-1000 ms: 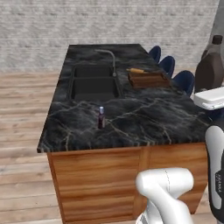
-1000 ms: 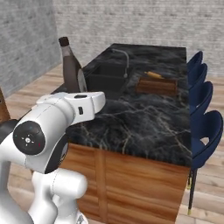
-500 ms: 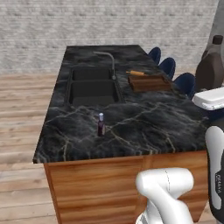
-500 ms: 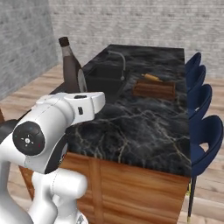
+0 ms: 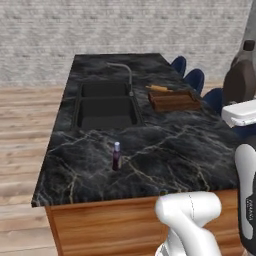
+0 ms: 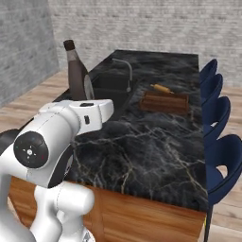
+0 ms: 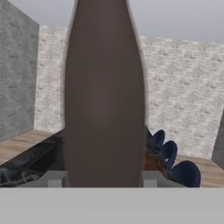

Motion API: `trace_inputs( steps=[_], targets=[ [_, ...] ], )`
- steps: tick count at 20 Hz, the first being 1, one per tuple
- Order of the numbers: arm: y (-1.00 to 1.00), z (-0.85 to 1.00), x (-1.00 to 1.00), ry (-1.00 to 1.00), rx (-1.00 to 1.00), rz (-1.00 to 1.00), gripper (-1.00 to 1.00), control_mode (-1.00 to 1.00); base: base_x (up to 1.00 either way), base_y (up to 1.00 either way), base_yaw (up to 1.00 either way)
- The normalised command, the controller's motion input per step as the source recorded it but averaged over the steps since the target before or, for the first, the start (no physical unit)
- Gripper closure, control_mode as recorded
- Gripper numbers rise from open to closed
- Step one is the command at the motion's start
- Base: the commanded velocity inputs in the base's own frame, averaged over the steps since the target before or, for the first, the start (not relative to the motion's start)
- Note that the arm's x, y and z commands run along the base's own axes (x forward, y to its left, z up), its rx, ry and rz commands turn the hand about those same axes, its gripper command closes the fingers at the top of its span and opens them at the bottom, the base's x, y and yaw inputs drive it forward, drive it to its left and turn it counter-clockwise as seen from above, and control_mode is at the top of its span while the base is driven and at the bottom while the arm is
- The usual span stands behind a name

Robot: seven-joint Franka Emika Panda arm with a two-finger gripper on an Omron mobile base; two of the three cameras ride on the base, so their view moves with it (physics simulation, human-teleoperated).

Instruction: Move the condiment bottle and syrup bottle from the cabinet to the dining counter.

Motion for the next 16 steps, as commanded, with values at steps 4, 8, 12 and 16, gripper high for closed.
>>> trace_inputs(
  steps=[4,8,12,16],
  targets=[
    [0.0,0.0,0.0,0.0,0.0,0.0,1.0,1.0,0.6,0.08,-0.02],
    [0.0,0.0,0.0,0.0,0.0,0.0,1.0,1.0,0.55,0.08,-0.03],
    [0.0,0.0,0.0,0.0,0.0,0.0,1.0,1.0,0.25,0.0,-0.02],
    [0.0,0.0,0.0,0.0,0.0,0.0,1.0,1.0,0.0,0.0,0.0]
  ],
)
